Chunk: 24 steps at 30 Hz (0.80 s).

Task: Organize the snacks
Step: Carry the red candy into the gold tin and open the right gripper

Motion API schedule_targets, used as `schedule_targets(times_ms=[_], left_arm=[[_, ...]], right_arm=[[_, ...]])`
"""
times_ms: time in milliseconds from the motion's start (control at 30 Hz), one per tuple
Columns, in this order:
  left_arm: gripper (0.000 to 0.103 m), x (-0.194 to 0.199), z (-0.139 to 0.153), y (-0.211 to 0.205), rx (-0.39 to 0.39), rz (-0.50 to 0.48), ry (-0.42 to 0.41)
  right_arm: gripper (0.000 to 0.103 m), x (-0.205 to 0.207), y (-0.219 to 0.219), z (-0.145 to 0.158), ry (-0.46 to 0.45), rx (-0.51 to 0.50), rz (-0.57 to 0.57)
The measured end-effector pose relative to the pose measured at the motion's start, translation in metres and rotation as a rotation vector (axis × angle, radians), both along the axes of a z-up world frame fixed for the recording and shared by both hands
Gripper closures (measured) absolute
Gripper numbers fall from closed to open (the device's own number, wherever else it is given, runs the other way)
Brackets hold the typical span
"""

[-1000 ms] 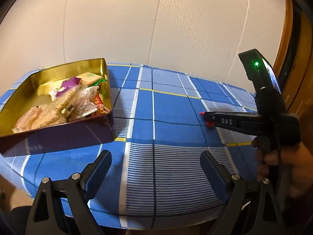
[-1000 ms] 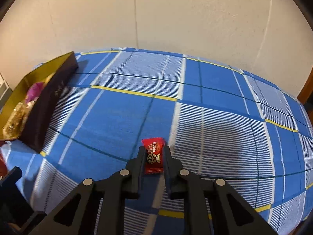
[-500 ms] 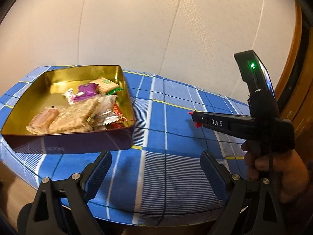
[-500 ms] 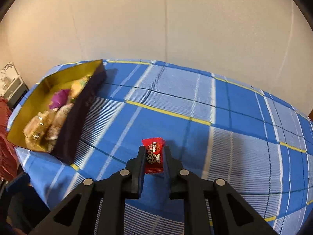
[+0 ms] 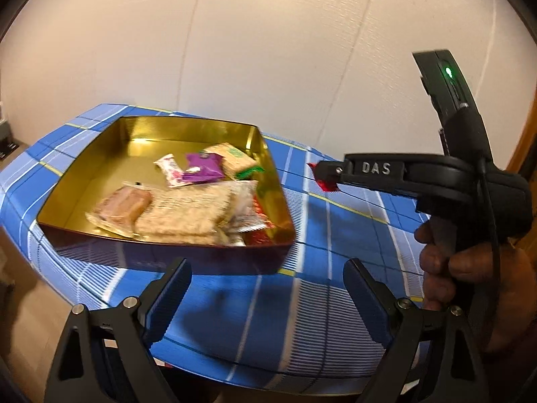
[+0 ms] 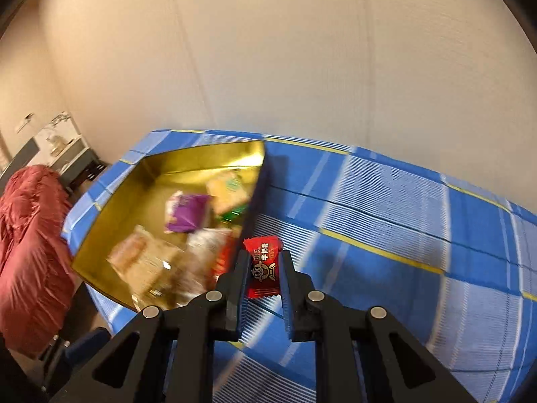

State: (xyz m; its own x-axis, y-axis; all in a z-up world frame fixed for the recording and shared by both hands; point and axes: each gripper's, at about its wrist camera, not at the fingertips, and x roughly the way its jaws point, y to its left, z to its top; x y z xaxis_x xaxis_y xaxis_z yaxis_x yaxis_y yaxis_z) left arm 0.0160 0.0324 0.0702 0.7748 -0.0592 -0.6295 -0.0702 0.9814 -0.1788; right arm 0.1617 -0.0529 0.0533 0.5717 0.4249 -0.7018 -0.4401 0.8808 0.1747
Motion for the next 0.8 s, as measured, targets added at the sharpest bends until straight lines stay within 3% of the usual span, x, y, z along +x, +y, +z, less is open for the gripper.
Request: schedule_targets(times_ms=[467, 533, 600, 800], left_arm=[[0.011, 0.006, -0.010, 0.038, -0.034, 0.111, 0.034], [0.011, 0.006, -0.011, 0.041, -0.031, 0.122, 0.045], [0.011, 0.006, -0.010, 0.043, -0.008, 0.130, 0.050], [0.008, 0.005, -0.004, 0.046, 0.071, 0.178, 0.040]], right_arm=[[0.086, 0.015, 0.078, -0.004, -0.007, -0.089, 0.140], [0.072, 0.019, 0.087, -0.010, -0.002, -0.125, 0.154], [0.064, 0.022, 0.094, -0.015, 0.004, -0.150, 0.163], [0.060, 0.010, 0.075, -0.005, -0.030, -0.053, 0.104]])
